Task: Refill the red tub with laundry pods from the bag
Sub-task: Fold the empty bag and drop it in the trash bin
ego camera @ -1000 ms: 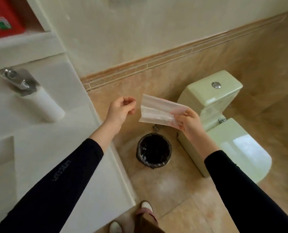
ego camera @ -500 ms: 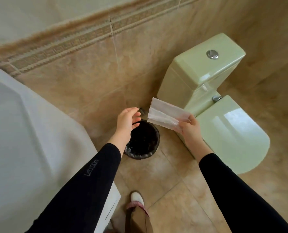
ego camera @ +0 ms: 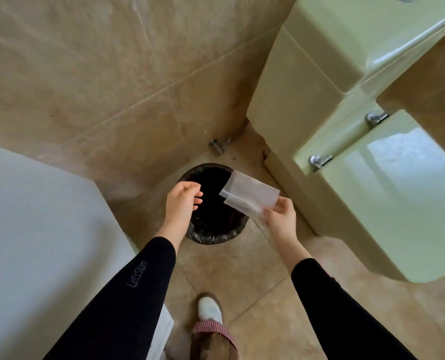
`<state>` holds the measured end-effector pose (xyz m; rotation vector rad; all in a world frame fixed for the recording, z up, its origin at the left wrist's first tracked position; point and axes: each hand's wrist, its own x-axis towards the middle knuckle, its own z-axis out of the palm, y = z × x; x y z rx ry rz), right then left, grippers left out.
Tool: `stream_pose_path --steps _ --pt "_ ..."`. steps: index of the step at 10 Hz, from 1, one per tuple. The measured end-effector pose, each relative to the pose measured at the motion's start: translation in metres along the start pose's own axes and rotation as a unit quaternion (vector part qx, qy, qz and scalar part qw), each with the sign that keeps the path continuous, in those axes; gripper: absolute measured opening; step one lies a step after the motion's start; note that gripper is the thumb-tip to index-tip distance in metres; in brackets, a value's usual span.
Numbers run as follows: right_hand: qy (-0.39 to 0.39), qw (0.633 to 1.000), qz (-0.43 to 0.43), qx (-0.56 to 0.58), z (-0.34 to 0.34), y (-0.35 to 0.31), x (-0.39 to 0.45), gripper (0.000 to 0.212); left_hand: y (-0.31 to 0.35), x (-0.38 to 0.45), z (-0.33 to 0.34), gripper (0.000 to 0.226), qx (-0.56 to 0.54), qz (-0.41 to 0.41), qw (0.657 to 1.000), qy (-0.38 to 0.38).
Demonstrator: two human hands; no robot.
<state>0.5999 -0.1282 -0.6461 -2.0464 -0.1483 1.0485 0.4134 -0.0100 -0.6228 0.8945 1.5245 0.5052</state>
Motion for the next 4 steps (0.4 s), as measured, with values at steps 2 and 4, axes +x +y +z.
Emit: stream_pose_path --steps 2,4 --pt "0.000 0.998 0.004 -0.062 0.051 0.045 0.035 0.023 -0.056 0.035 0.007 0.007 0.053 -0.012 0.998 -0.023" --pt "-0.088 0.989 0.074 -0.093 0.089 0.068 0.056 0.089 -0.085 0.053 0.004 0.007 0.065 -0.025 0.997 -0.028"
